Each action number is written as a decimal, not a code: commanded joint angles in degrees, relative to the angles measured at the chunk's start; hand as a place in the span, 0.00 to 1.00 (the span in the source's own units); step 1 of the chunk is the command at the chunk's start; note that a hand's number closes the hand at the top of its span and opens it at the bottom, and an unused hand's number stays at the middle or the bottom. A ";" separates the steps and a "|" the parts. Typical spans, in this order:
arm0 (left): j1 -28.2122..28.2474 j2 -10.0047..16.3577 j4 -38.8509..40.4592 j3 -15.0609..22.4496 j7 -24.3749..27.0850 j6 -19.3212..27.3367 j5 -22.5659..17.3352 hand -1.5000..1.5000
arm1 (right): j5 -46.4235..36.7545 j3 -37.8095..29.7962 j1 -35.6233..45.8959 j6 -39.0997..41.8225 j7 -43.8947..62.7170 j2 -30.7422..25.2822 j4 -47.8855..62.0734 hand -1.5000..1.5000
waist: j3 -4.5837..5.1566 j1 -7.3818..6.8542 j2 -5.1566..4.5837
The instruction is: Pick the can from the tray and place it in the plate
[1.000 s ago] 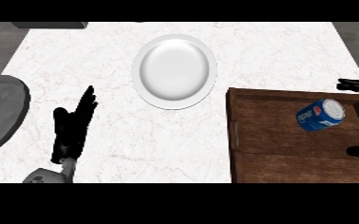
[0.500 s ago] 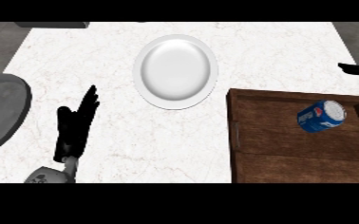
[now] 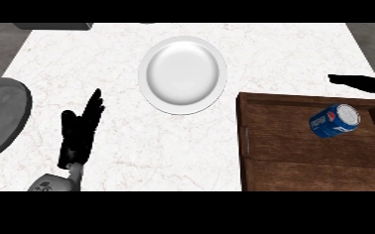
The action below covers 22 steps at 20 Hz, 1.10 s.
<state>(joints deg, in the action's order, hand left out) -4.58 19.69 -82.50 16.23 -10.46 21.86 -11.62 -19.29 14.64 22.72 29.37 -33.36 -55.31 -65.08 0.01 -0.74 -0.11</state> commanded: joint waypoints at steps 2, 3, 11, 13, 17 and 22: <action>-1.37 -1.23 1.54 -1.57 -0.88 -0.77 1.93 0.50 | -5.79 0.93 1.05 2.78 -0.86 2.79 1.49 0.00 | -0.01 0.42 0.07; 1.99 0.17 0.59 -2.62 1.97 -2.68 1.16 0.50 | -6.87 0.99 1.10 1.46 -2.63 4.18 4.44 0.00 | -0.02 0.17 0.04; -0.26 -2.85 1.31 -4.53 0.01 -3.29 3.68 0.50 | -11.99 -0.77 4.30 3.78 -5.67 5.93 7.52 0.00 | -0.02 0.36 0.04; 2.34 -4.12 -0.42 -2.49 -0.07 -2.31 5.56 0.50 | -12.63 0.29 0.43 0.67 -1.82 9.19 3.13 0.00 | -0.01 0.62 0.14; 3.95 -3.85 -3.39 -3.64 -1.89 -3.24 5.76 0.50 | -13.99 -1.14 3.46 3.33 -5.24 9.14 9.31 0.00 | -0.03 0.22 0.08; 5.01 -6.21 -3.43 -3.03 -0.53 -2.74 8.21 0.50 | -18.48 -0.44 3.67 -1.81 -8.97 11.69 14.97 0.00 | -0.05 -0.04 0.00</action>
<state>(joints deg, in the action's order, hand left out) -2.13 15.14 -83.48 11.86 -11.07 18.22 -5.18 -34.67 13.80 25.20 27.59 -36.48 -45.09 -55.78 -0.01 -0.41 -0.05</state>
